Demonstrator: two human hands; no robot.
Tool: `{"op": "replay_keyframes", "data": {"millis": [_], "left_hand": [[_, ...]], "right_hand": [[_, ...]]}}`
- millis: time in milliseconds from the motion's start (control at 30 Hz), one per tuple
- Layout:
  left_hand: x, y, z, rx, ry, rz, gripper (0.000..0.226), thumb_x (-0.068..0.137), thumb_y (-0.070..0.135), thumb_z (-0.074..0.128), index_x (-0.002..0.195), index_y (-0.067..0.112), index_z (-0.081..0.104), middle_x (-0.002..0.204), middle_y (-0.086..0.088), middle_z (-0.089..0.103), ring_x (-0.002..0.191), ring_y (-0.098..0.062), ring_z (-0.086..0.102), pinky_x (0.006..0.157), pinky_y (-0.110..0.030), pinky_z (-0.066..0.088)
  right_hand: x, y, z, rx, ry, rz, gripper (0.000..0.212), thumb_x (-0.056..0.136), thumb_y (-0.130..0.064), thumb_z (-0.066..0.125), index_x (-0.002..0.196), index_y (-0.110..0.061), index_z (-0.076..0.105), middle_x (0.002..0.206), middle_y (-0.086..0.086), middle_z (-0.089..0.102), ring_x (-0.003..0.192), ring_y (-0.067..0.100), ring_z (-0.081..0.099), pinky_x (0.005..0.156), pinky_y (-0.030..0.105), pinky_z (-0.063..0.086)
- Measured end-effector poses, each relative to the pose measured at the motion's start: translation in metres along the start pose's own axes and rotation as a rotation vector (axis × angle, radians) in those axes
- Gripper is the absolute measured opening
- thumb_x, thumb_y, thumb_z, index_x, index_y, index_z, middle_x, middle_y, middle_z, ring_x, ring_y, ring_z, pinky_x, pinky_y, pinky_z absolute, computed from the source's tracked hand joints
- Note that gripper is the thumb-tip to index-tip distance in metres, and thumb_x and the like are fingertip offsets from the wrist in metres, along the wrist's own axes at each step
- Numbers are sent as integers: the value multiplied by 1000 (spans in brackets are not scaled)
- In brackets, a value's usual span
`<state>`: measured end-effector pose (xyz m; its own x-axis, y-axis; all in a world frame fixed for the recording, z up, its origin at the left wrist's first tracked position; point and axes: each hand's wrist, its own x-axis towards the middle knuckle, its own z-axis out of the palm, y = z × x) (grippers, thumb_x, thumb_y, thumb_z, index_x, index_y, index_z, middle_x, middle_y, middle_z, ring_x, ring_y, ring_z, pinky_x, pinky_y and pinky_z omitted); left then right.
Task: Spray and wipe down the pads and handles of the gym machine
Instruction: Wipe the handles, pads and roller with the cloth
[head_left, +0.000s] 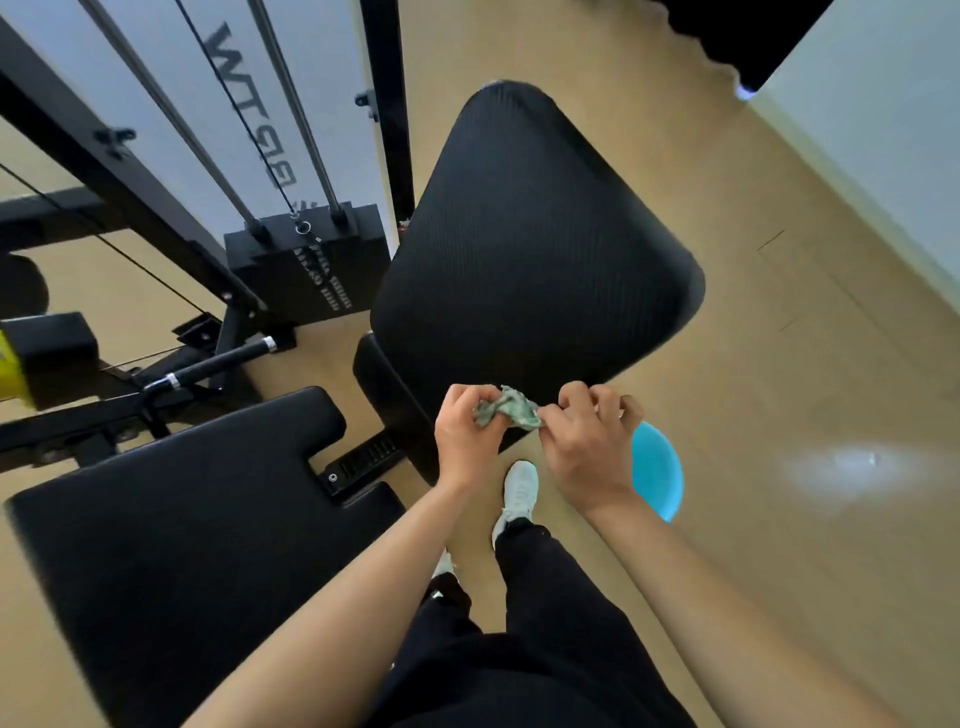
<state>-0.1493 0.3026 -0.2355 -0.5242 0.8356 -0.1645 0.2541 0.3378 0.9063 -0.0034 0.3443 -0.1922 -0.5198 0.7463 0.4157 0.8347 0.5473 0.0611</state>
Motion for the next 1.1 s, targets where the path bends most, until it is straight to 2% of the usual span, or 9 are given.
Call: {"op": "replay_keyframes", "data": {"millis": [233, 333, 467, 600, 667, 767, 833, 967, 1100], "left_hand": [[23, 57, -5, -117, 83, 14, 28, 84, -2, 75, 95, 23, 68, 99, 8, 60, 90, 5, 60, 76, -9, 47], [40, 106, -3, -169, 97, 201, 29, 83, -2, 76, 99, 21, 70, 107, 3, 60, 99, -2, 60, 84, -10, 46], [43, 108, 5, -96, 66, 352, 28, 80, 0, 80, 104, 13, 74, 111, -1, 56, 104, -14, 58, 89, -17, 48], [19, 47, 0, -55, 8, 174, 29, 83, 0, 79, 103, 19, 71, 106, 2, 57, 94, -2, 59, 80, -10, 46], [7, 19, -4, -56, -33, -88, 31, 86, 2, 76, 98, 30, 66, 106, 4, 60, 91, 4, 59, 76, -11, 47], [3, -7, -12, -206, -65, -536, 20, 90, 8, 73, 100, 25, 67, 103, -2, 69, 84, -5, 64, 60, -13, 51], [6, -9, -16, -299, -59, -696, 16, 91, 10, 73, 99, 22, 67, 97, -2, 69, 81, -11, 66, 56, -18, 53], [15, 14, -13, -324, 26, -644, 19, 89, 5, 73, 95, 20, 64, 97, -2, 67, 91, -19, 67, 69, -27, 56], [30, 77, -8, -369, 15, -373, 18, 88, 6, 75, 94, 22, 68, 99, -1, 71, 94, -17, 69, 78, -29, 61]], "right_hand": [[2, -2, -13, 373, 57, 229, 10, 90, -13, 74, 96, -8, 69, 99, 9, 60, 91, 28, 52, 78, 40, 44], [9, -6, -25, 673, 111, 628, 24, 87, -17, 81, 93, -10, 59, 97, 2, 56, 86, 16, 53, 76, 33, 49], [23, -2, -32, 1057, -10, 1123, 50, 87, -33, 82, 123, -21, 50, 121, -6, 60, 107, 13, 65, 89, 29, 58], [25, 12, -30, 1184, -118, 1062, 56, 90, -33, 80, 136, -25, 50, 128, -8, 64, 113, 12, 66, 92, 27, 58], [22, 15, -26, 1184, -142, 1048, 50, 90, -35, 79, 132, -30, 52, 126, -11, 65, 113, 11, 66, 93, 29, 59], [18, 14, -18, 1222, -173, 1054, 41, 89, -43, 78, 122, -44, 52, 121, -19, 65, 114, 9, 66, 95, 38, 60], [18, 12, -14, 1221, -169, 1048, 40, 88, -47, 77, 118, -50, 52, 120, -22, 65, 113, 8, 66, 94, 37, 61], [19, 8, -18, 1193, -172, 1036, 39, 88, -51, 75, 114, -61, 47, 116, -32, 64, 109, -5, 64, 83, 15, 55], [16, 10, -16, 1185, -199, 1049, 43, 86, -55, 75, 115, -66, 46, 118, -30, 65, 109, -5, 65, 84, 16, 56]]}}
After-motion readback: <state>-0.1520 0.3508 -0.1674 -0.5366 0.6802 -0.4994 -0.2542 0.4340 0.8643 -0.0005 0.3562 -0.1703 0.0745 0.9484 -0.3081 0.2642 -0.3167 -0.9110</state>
